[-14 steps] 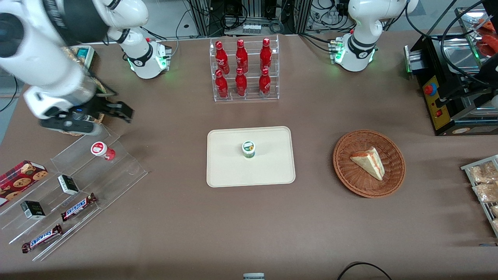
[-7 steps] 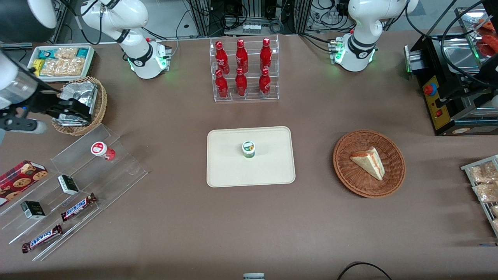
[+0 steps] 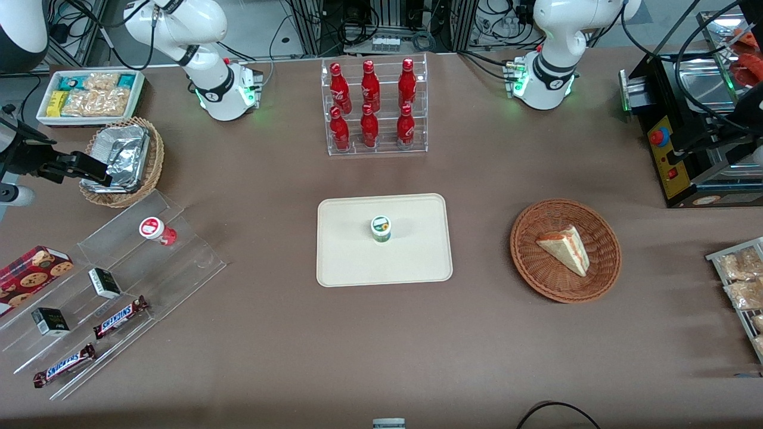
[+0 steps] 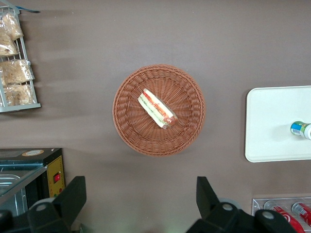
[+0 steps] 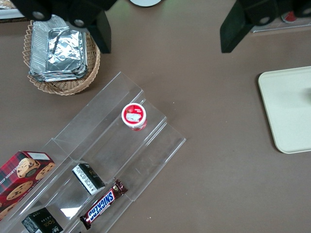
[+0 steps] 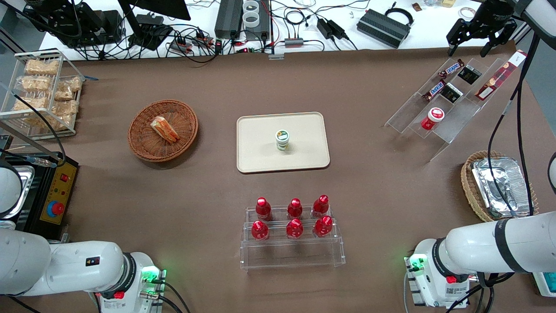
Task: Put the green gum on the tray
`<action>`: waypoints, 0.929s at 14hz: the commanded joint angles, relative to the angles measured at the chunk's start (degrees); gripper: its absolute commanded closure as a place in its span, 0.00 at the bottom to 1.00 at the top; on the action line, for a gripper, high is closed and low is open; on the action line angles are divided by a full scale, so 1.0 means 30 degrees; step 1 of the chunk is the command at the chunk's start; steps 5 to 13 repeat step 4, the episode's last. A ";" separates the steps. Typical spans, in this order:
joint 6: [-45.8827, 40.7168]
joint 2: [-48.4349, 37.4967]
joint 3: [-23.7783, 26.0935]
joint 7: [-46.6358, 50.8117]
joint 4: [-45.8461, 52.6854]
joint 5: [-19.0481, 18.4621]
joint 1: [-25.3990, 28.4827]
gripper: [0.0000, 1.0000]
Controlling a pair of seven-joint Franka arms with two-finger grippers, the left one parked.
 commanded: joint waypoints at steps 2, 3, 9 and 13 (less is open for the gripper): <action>0.0100 0.0008 -0.0057 -0.0379 -0.0010 0.0283 0.0031 0.00; 0.0303 0.0212 -0.0028 -0.0351 -0.0009 0.0283 0.0060 0.00; 0.0508 0.0301 0.0002 -0.0379 -0.0009 0.0312 0.0119 0.00; 0.0508 0.0301 0.0002 -0.0379 -0.0009 0.0312 0.0119 0.00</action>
